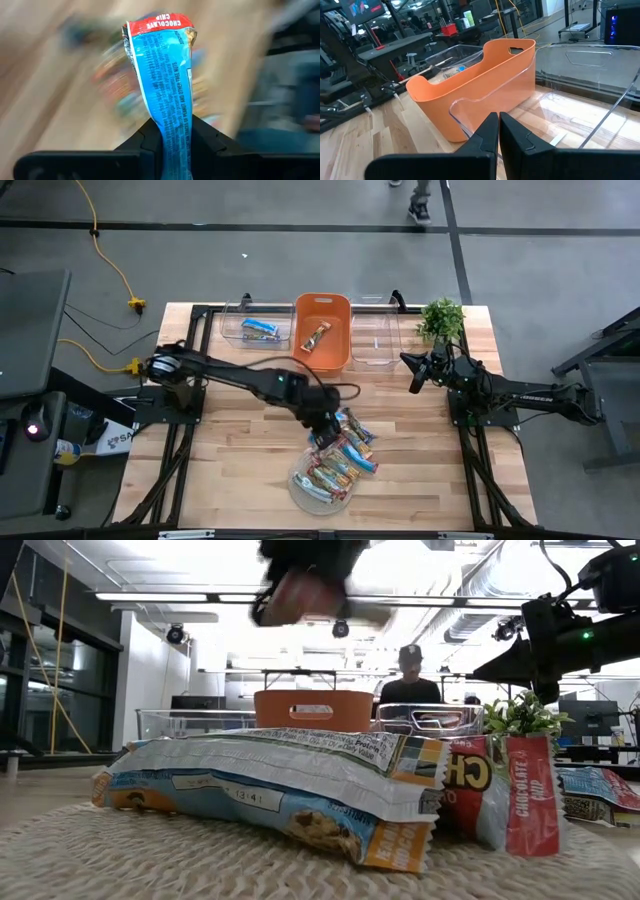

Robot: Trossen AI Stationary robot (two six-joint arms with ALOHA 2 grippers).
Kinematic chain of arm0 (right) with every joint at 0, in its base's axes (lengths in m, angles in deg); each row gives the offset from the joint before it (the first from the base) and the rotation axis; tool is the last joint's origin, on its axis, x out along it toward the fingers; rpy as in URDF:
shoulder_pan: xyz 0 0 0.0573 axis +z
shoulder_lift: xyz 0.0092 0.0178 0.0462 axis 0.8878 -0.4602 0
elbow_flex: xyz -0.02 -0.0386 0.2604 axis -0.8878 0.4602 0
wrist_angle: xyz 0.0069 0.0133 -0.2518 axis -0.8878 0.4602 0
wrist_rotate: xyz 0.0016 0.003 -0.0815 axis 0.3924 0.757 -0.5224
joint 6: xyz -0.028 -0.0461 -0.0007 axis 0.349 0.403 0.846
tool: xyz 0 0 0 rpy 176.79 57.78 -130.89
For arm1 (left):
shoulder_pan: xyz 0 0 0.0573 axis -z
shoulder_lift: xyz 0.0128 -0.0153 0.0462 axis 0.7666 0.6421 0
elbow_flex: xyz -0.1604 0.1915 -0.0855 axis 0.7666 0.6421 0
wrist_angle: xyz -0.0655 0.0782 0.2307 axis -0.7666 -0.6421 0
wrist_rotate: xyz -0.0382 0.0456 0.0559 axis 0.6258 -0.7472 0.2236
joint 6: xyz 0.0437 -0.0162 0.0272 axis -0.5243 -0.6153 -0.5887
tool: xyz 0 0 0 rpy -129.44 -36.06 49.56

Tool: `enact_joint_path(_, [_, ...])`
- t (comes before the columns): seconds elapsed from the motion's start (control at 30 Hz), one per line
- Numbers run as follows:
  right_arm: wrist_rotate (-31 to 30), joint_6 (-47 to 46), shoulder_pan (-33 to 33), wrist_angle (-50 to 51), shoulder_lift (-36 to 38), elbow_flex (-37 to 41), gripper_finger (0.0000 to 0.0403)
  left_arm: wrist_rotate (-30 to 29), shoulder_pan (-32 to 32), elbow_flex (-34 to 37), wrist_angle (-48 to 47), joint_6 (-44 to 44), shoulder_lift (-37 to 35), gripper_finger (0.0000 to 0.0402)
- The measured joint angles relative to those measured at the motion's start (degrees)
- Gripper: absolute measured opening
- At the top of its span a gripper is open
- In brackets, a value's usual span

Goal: Pick and place Granola Bars by type
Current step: Put the red granola bar into the right transparent bin

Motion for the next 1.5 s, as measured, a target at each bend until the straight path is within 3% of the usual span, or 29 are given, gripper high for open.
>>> enact_joint_path(0.2, [0.07,0.00,-0.01,-0.47,-0.60,0.01,0.0000,9.64,-0.19,-0.07,20.79,-7.95,-3.28,0.0061])
enact_joint_path(0.33, [0.01,0.00,0.01,0.08,-0.85,0.01,0.0000,15.06,-0.19,-0.02,33.35,-8.85,-3.68,0.0061])
enact_joint_path(0.77, [0.01,0.00,0.00,-0.03,-0.80,0.02,0.0000,15.17,-7.23,-0.02,47.36,-5.08,-3.68,0.0061])
enact_joint_path(1.0, [0.00,0.00,0.01,-0.03,-0.78,0.01,0.0000,9.31,-15.83,-0.02,50.67,1.63,-3.68,0.0061])
enact_joint_path(1.3, [0.00,0.00,0.01,-0.03,-0.78,0.02,0.0000,-2.10,-25.04,-0.02,47.59,9.18,-3.66,0.0061])
enact_joint_path(1.5, [-0.01,0.00,-0.01,-0.06,-0.78,0.02,0.0000,-2.36,-29.67,-0.05,46.89,11.02,-1.86,0.0062])
